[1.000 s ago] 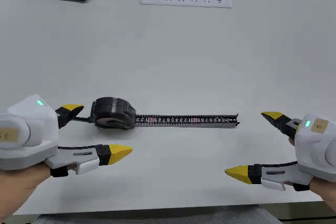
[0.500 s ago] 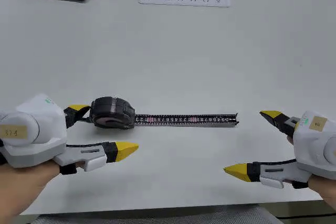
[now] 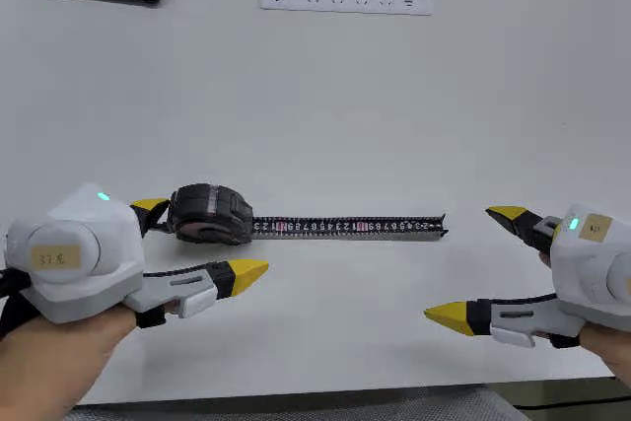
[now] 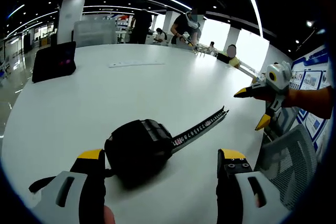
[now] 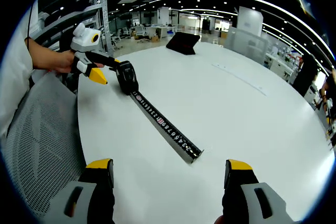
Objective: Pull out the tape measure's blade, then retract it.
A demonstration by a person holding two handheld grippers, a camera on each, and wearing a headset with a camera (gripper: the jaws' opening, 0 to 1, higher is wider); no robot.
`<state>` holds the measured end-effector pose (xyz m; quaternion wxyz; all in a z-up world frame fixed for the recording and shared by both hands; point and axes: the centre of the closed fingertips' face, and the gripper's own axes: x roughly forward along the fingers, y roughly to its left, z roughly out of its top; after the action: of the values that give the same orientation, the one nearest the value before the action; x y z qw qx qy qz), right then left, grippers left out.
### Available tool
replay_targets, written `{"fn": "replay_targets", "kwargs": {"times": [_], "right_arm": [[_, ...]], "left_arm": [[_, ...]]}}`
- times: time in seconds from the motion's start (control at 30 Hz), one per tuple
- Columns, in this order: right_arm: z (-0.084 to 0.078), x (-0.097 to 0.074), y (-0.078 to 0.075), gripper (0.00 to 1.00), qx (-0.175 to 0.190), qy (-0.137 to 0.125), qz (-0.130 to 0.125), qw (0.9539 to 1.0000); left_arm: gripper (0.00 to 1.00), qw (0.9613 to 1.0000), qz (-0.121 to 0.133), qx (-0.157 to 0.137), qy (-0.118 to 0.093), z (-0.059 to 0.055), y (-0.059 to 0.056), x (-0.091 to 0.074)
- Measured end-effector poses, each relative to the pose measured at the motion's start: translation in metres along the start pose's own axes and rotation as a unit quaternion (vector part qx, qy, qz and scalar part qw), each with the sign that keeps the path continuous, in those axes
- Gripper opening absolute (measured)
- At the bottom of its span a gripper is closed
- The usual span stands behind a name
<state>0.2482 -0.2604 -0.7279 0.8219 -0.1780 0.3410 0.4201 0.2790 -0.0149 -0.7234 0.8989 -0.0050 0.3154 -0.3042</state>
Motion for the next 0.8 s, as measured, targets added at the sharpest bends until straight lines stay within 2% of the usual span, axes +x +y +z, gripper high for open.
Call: {"fn": "replay_targets", "kwargs": {"times": [0.1,0.23,0.33,0.57,0.8], "right_arm": [[0.002,0.001,-0.003,0.83,-0.005,0.0,0.003,1.0],[0.004,0.003,-0.006,0.8,-0.015,0.005,0.01,0.9998],[0.005,0.006,-0.01,0.79,-0.026,0.01,0.016,0.9995],[0.008,0.01,-0.022,0.75,-0.045,0.019,0.026,0.9985],[0.009,0.013,-0.028,0.7,-0.07,0.034,0.043,0.9961]], "left_arm": [[0.83,0.9997,0.017,-0.015,-0.005,0.002,0.004,0.002],[0.81,0.9994,0.034,-0.006,-0.002,0.001,0.006,0.007],[0.79,0.9987,0.048,-0.015,-0.007,0.002,0.01,0.007],[0.77,0.9971,0.07,-0.029,-0.009,0.001,0.012,0.012],[0.74,0.9943,0.089,-0.056,-0.014,0.002,0.018,0.017]]}}
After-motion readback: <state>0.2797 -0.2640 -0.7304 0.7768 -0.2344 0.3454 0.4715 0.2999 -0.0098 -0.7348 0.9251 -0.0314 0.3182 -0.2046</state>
